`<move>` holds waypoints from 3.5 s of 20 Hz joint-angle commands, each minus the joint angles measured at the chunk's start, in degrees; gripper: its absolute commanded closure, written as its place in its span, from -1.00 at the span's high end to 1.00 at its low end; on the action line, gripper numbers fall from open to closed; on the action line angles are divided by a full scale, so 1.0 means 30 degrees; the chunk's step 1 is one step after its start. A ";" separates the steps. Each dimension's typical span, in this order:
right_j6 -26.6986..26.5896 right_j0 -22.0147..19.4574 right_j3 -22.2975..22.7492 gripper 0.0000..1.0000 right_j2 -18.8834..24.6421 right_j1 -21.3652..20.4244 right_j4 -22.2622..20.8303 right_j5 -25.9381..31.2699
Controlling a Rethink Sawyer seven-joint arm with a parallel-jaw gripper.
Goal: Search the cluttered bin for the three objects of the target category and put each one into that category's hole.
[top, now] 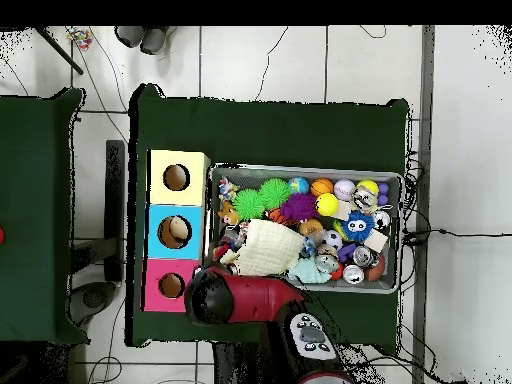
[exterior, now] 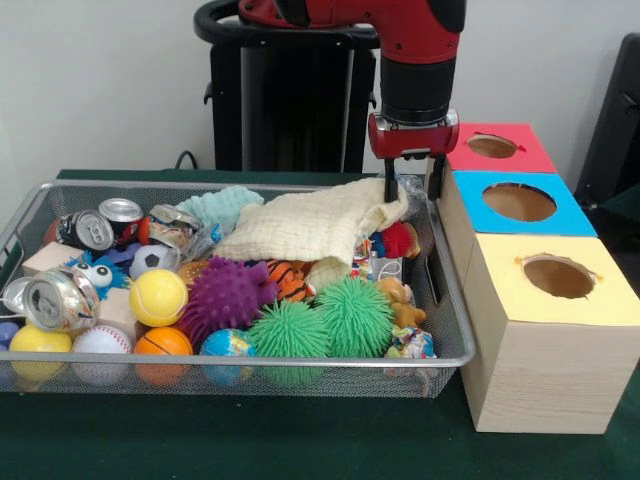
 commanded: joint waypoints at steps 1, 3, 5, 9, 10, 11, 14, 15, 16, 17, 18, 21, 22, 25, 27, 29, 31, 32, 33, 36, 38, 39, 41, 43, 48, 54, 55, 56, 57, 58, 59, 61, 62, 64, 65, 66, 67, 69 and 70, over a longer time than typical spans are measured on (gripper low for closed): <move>0.3259 0.1641 -0.1600 1.00 0.0502 -0.0143 0.1407 0.3578; 0.3285 0.1606 -0.1732 1.00 0.0653 -0.0123 0.1601 0.3392; 0.3165 0.1071 -0.1588 1.00 0.1431 -0.0010 0.1894 0.3232; 0.2541 0.0096 -0.1259 1.00 0.2668 0.0134 0.2074 0.3381; 0.2215 -0.0181 -0.1165 1.00 0.2913 0.0030 0.1974 0.3549; 0.1831 -0.0338 -0.1259 1.00 0.2923 -0.0121 0.1762 0.3797; 0.1239 -0.0109 -0.1842 1.00 0.2129 -0.0763 0.1144 0.4788; 0.1168 0.0039 -0.1985 1.00 0.1748 -0.0936 0.0926 0.4948; 0.1182 0.0135 -0.2040 1.00 0.1382 -0.0898 0.0668 0.4657; 0.1161 -0.0016 -0.2102 1.00 0.1329 -0.0731 0.0591 0.4470; 0.1031 -0.0167 -0.2391 1.00 0.1182 -0.0428 0.0430 0.4328; 0.0215 -0.0987 -0.3695 1.00 0.1130 0.0685 -0.0042 0.4156; -0.0245 -0.1322 -0.4242 1.00 0.1195 0.1004 -0.0215 0.4425; -0.1740 -0.2102 -0.6005 1.00 0.1549 0.1596 -0.0745 0.5990; -0.2199 -0.2162 -0.7216 1.00 0.1688 0.2036 -0.1060 0.6834; -0.2289 -0.2050 -0.8490 1.00 0.1817 0.2678 -0.1284 0.7395; -0.2578 -0.2174 -0.9918 1.00 0.2342 0.3527 -0.1426 0.7834; -0.2796 -0.2226 -1.0642 1.00 0.2551 0.3915 -0.1482 0.8284; -0.3014 -0.2277 -1.1366 1.00 0.2759 0.4303 -0.1538 0.8735; -0.3080 -0.2031 -1.3680 1.00 0.2808 0.5132 -0.1770 1.0293; -0.2092 -0.1325 -1.5087 1.00 0.2010 0.5491 -0.2108 1.0549; -0.1263 -0.0912 -1.5683 1.00 0.1518 0.5660 -0.2201 1.0366; 0.0460 -0.0054 -1.6998 1.00 0.0451 0.6140 -0.2354 1.0237; 0.1992 0.0608 -1.8247 1.00 -0.0437 0.6823 -0.2224 1.0307; 0.4309 0.1817 -2.1206 1.00 -0.2078 0.8607 -0.1416 1.1032; 0.4472 0.2825 -2.1995 1.00 -0.2221 0.9063 -0.0679 1.1515; 0.4360 0.2957 -2.1621 1.00 -0.2109 0.8853 -0.0657 1.1286; 0.4285 0.3103 -2.1264 1.00 -0.1937 0.8610 -0.0592 1.1169; 0.4210 0.3250 -2.0907 1.00 -0.1765 0.8367 -0.0527 1.1052; 0.4165 0.3393 -2.0591 1.00 -0.1625 0.8183 -0.0470 1.0920; 0.4215 0.3517 -2.0244 1.00 -0.1554 0.8059 -0.0425 1.0726; 0.4252 0.3584 -1.9646 1.00 -0.1413 0.8033 -0.0407 0.9963; 0.4237 0.3608 -1.9534 1.00 -0.1461 0.8041 -0.0476 0.9729; 0.3961 0.3504 -1.9717 1.00 -0.1460 0.8191 -0.0578 0.9661; 0.3776 0.3424 -1.9919 1.00 -0.1458 0.8289 -0.0639 0.9659; 0.3601 0.3337 -2.0145 1.00 -0.1413 0.8420 -0.0658 0.9697; 0.3415 0.3256 -2.0322 1.00 -0.1378 0.8511 -0.0694 0.9731; 0.2959 0.3005 -2.0257 1.00 -0.1106 0.8585 -0.0785 0.9288; 0.2397 0.2805 -2.0044 1.00 -0.0851 0.8521 -0.0879 0.9203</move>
